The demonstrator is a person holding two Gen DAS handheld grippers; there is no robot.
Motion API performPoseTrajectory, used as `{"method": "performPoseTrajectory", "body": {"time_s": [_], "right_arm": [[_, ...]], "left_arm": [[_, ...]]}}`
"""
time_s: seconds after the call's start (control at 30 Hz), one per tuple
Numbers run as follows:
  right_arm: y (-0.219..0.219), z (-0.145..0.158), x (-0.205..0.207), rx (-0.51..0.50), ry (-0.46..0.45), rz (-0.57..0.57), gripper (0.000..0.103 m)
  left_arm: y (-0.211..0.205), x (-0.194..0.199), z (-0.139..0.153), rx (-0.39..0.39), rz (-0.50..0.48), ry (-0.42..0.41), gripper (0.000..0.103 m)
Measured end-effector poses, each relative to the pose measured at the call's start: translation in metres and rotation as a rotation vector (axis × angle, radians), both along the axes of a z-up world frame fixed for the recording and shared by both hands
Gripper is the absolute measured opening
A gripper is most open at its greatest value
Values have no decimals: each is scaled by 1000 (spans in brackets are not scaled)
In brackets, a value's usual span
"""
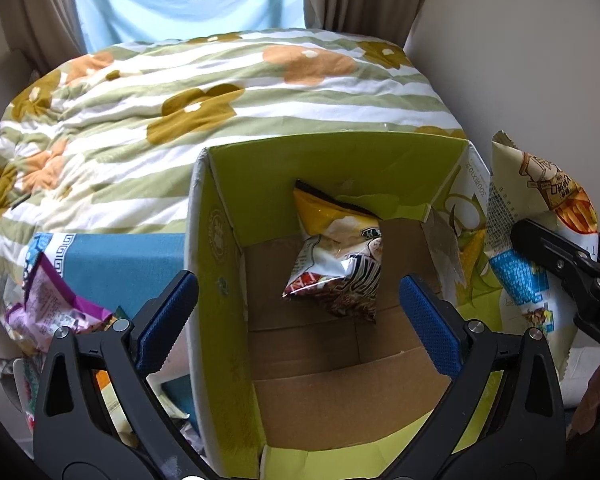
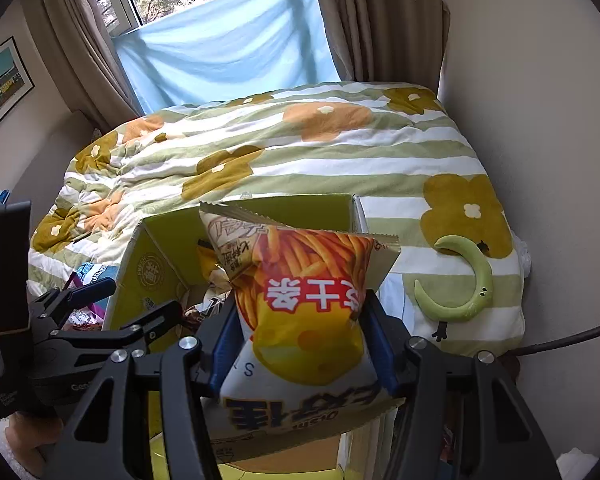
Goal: Organize snacks
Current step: 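Carry both bags into the cardboard box and open both tools to release them, then withdraw both open tools from the box back toward the snack pile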
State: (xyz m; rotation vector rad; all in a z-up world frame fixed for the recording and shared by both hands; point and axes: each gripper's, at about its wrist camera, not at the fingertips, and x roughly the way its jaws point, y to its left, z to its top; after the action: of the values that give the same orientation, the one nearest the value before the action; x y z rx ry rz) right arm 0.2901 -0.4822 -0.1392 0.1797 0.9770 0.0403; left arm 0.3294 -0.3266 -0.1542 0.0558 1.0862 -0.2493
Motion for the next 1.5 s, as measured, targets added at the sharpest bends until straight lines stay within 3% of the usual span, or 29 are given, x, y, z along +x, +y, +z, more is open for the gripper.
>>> {"method": "performPoseTrajectory", "body": {"time_s": [0.2, 0.5, 0.57, 0.6, 0.63, 0.87, 1.13, 1.5], "right_arm": [[13, 0, 15, 6, -8, 48, 54], [28, -32, 46, 24, 31, 52, 54], [26, -37, 49, 11, 28, 38, 67], [26, -40, 49, 9, 31, 35, 93], [25, -42, 48, 7, 35, 32, 103], [17, -39, 22, -8, 42, 20, 103], [13, -11, -4, -10, -13, 29, 103], [50, 44, -60, -12, -125, 97, 103]], "left_arm": [[24, -24, 16, -14, 34, -16, 100], [44, -31, 16, 5, 53, -22, 100], [45, -32, 14, 5, 50, -17, 100], [44, -32, 13, 4, 48, -15, 100], [44, -33, 12, 4, 46, -13, 100], [42, -42, 11, -19, 37, -7, 100], [49, -67, 42, -27, 64, -55, 100], [125, -144, 92, -22, 138, -155, 100]]}}
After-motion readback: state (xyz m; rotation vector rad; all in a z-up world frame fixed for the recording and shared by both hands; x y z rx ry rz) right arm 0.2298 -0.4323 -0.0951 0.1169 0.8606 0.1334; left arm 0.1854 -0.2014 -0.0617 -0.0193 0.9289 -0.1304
